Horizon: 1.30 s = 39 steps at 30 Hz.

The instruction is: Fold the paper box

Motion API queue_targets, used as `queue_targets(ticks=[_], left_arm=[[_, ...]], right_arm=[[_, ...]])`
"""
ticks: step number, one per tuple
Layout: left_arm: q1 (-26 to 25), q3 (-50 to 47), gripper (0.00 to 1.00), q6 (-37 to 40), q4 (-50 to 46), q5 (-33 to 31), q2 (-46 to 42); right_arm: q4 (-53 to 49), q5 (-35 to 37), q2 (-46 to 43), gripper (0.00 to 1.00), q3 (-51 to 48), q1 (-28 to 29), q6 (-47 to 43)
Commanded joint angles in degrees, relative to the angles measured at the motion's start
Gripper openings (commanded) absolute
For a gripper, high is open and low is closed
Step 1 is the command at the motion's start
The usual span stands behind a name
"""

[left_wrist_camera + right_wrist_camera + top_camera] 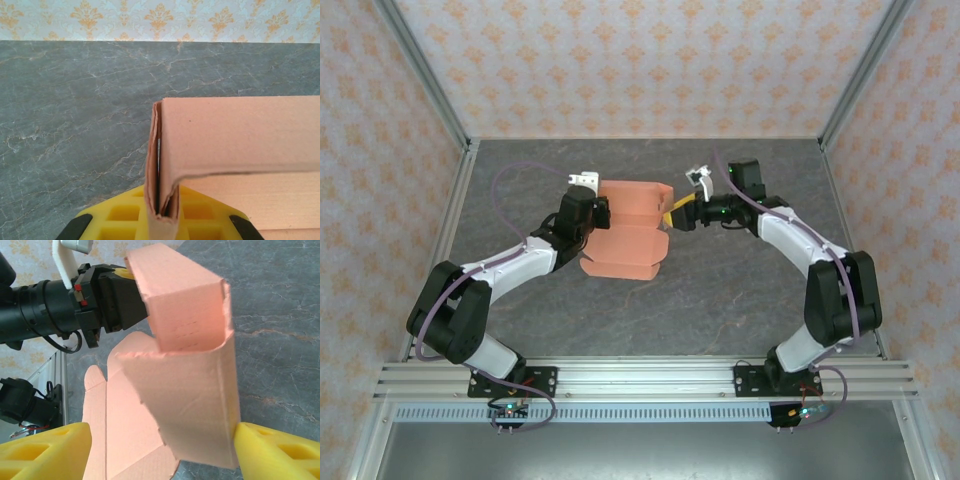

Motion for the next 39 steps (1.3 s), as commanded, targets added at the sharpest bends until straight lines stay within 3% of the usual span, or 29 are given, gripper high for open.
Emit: queue_targets(ticks=[1,10,13,19,24,28,39], left_arm=[[0.4,2.0,0.0,-0.8,-0.4,-0.3,-0.1],[0.4,1.9,0.0,-0.9,-0.5,0.1,-0.5],[0.5,2.0,0.0,-0.6,-1.1,-0.3,-0.6],[0.5,1.6,0.0,-0.5,-0.7,-0.2,-0.8],[0.6,1.7,0.0,-0.5,-0.6,0.1,-1.1],[0.7,1.7,0.0,-0.5,-0.8,0.1,-1.3],[0.6,1.8,0.0,-0.7,-1.3,0.3,-1.7]], right_arm=[[1.9,-2.2,-2.3,0.73,-0.8,-0.2,-0.3],[1.3,-0.1,2.7,0.51,4.1,-0.2,-0.1],[-2.6,2.0,1.8,0.51,4.5,-0.5,-2.6],[3.0,5.6,-3.2,0.57,-2.0,-4.8,0.2],[1.3,5.7,0.0,0.59,0.8,-5.6,-0.8],[-1.2,1.4,4.0,0.57,4.8,-5.2,-1.7],[-3.8,-2.0,8.6,0.55,9.6,-0.9,-4.1]])
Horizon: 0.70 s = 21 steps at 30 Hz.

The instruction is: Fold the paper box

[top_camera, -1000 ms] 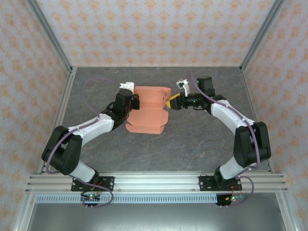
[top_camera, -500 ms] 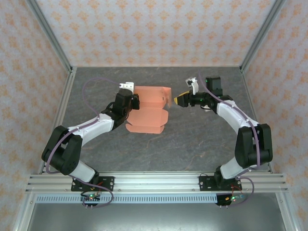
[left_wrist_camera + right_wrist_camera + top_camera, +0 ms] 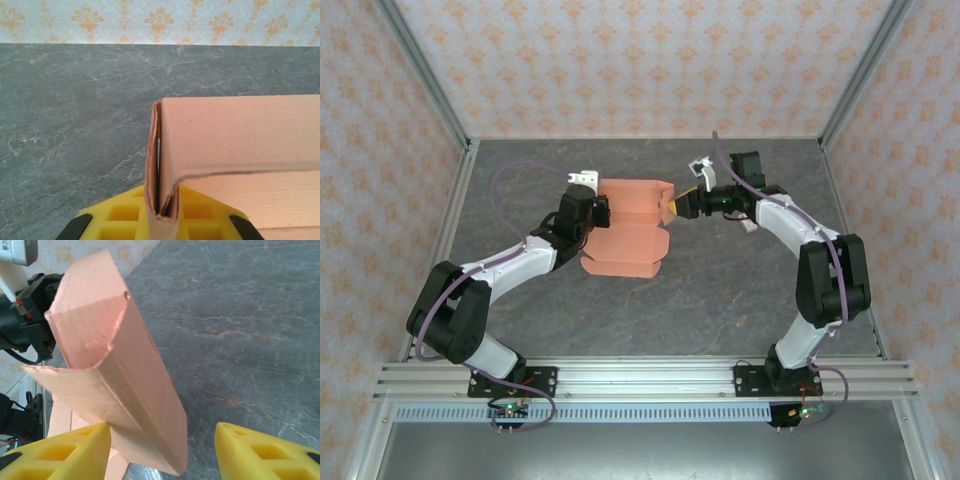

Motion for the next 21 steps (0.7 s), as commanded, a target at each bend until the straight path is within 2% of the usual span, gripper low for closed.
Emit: queue_targets(ticks=[1,5,13,18,21], left_arm=[[0.5,1.5,0.0,-0.7,-1.2,0.3,-1.7],[0.6,1.4,0.0,-0.8,-1.2,0.6,-1.6],[0.5,1.4,0.0,-1.5,-0.8,1.8,-1.8],[0.4,0.9,0.0,-1.8,-0.4,2.7,-1.9],[0.4,1.0,0.0,-2.0,-0.3,3.1,-1.7]], right_arm=[[-1.1,-3.0,1.2,0.52,2.8,1.4,-2.3],[-1.2,-3.0,2.3,0.44,3.9,2.3,-2.1],[1.7,-0.1,3.1,0.38,4.3,4.0,0.2],[10.5,6.0,1.2,0.37,0.5,5.0,5.8],[13.0,12.0,0.1,0.36,-0.9,6.3,7.8]])
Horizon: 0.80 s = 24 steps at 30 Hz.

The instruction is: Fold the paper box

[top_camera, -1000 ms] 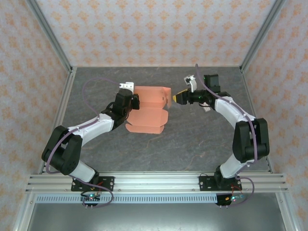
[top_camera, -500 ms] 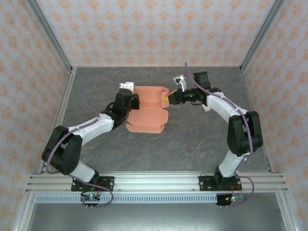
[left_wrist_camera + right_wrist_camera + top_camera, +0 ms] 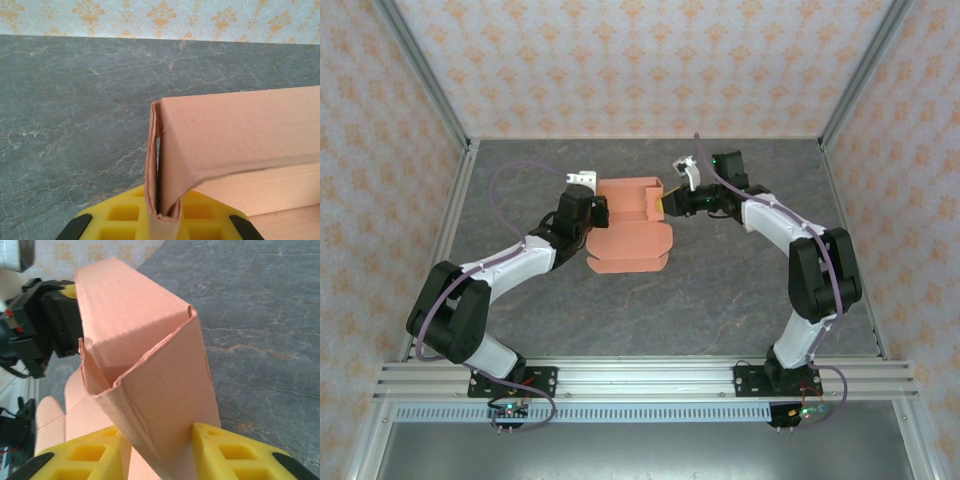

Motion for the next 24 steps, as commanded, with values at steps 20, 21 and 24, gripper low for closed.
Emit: queue_targets(ticks=[20,21,24], left_arm=[[-0.7,3.6,0.0,-3.1,-2.4,1.7,-1.2],[-0.6,3.7,0.0,-3.6,-2.6,1.5,-1.0],[-0.8,4.3,0.0,-5.1,-3.9,0.5,-0.9]], right_arm=[[9.6,57.1,-5.4,0.18,-3.7,14.6,7.9],[9.0,60.0,-4.9,0.18,-3.2,15.4,8.6],[7.9,68.0,-3.7,0.16,-2.0,17.7,11.2]])
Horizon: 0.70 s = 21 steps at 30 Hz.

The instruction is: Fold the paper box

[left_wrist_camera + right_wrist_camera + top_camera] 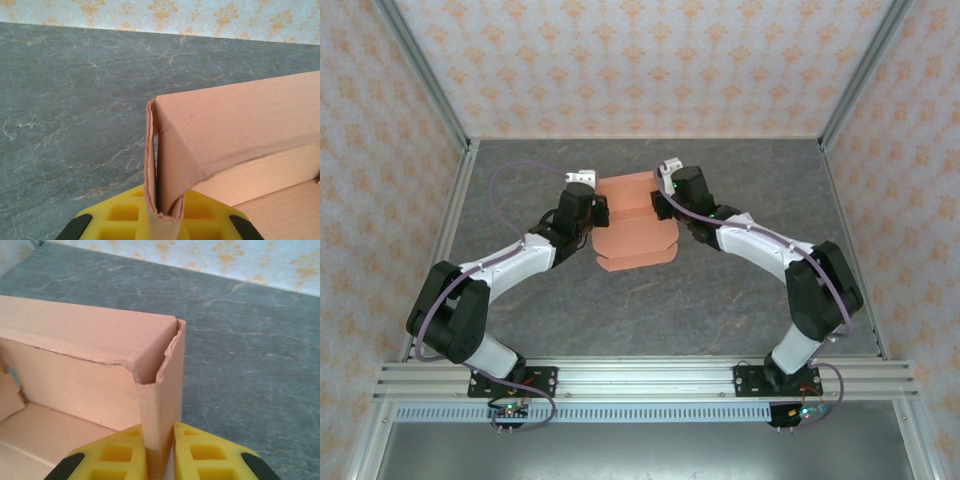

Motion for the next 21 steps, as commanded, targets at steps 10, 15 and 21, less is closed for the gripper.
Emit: queue_targets(ticks=[10,15,21], left_arm=[[-1.6,5.6,0.0,-4.4,-6.0,-6.0,0.7],[-1.8,6.1,0.0,-4.4,-7.7,-7.7,0.6],[-1.8,6.5,0.0,-4.2,-8.1,-8.1,1.0]], right_arm=[[-7.4,35.8,6.6,0.11,9.9,10.7,6.7],[-8.0,41.4,7.5,0.1,10.7,11.8,6.9],[-5.2,35.0,6.9,0.13,9.3,11.6,4.9]])
